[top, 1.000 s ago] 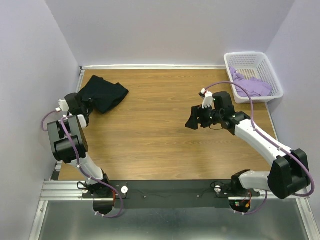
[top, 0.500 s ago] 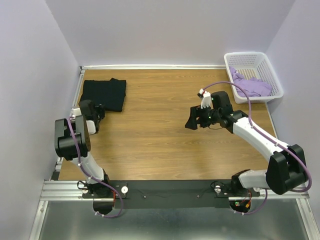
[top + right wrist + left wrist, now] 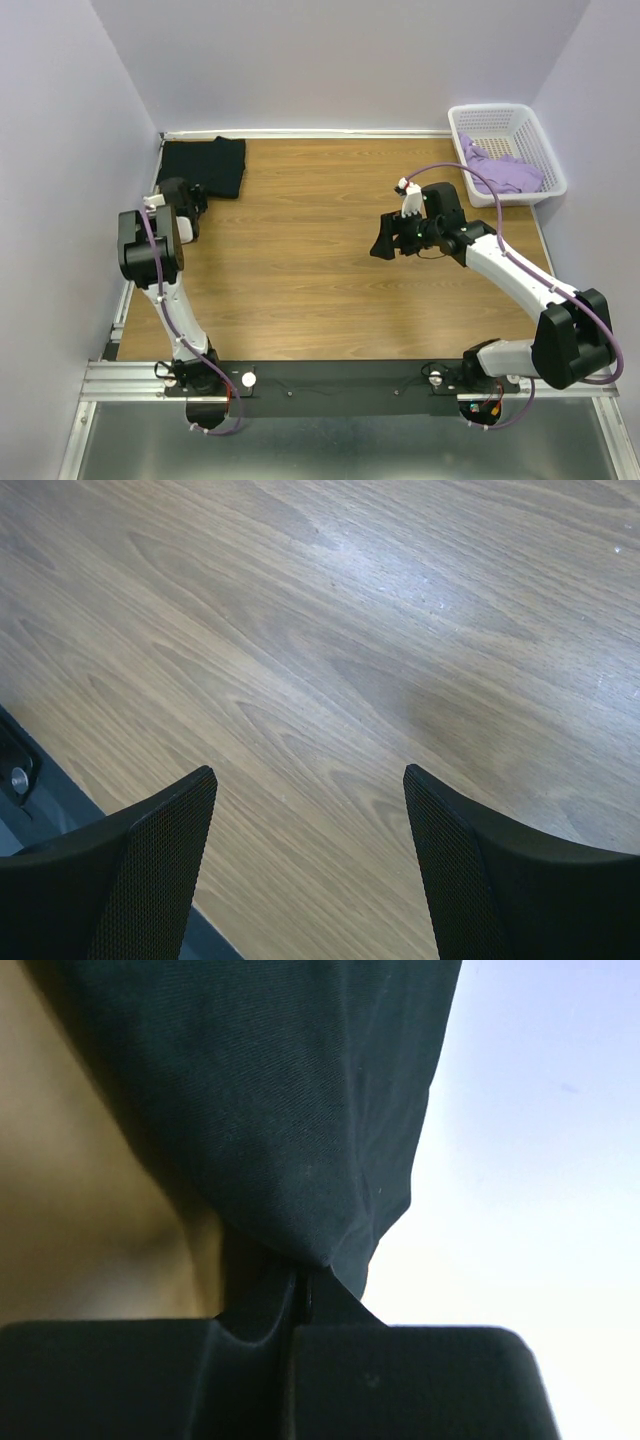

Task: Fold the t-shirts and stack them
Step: Neatly place the folded tshirt to the corner

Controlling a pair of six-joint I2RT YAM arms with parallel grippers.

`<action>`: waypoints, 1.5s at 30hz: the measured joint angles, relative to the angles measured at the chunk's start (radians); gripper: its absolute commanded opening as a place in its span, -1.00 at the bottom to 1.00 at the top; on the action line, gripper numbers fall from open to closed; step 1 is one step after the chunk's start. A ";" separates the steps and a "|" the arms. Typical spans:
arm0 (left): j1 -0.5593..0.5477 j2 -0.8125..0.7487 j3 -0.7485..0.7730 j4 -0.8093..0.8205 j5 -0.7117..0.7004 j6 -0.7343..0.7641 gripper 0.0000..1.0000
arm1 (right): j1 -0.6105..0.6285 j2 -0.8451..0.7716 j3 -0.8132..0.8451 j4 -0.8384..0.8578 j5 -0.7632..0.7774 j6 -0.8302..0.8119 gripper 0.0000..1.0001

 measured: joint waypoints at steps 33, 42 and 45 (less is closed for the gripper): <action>0.045 0.006 0.205 -0.261 0.082 0.289 0.64 | 0.000 -0.123 0.054 -0.061 0.060 0.023 0.71; 0.030 -0.386 0.077 -0.524 0.112 0.623 0.73 | 0.001 -0.291 0.099 -0.112 0.319 0.111 1.00; 0.004 -0.594 -0.016 -0.599 0.094 0.739 0.73 | 0.001 -0.351 0.099 -0.129 0.420 0.134 1.00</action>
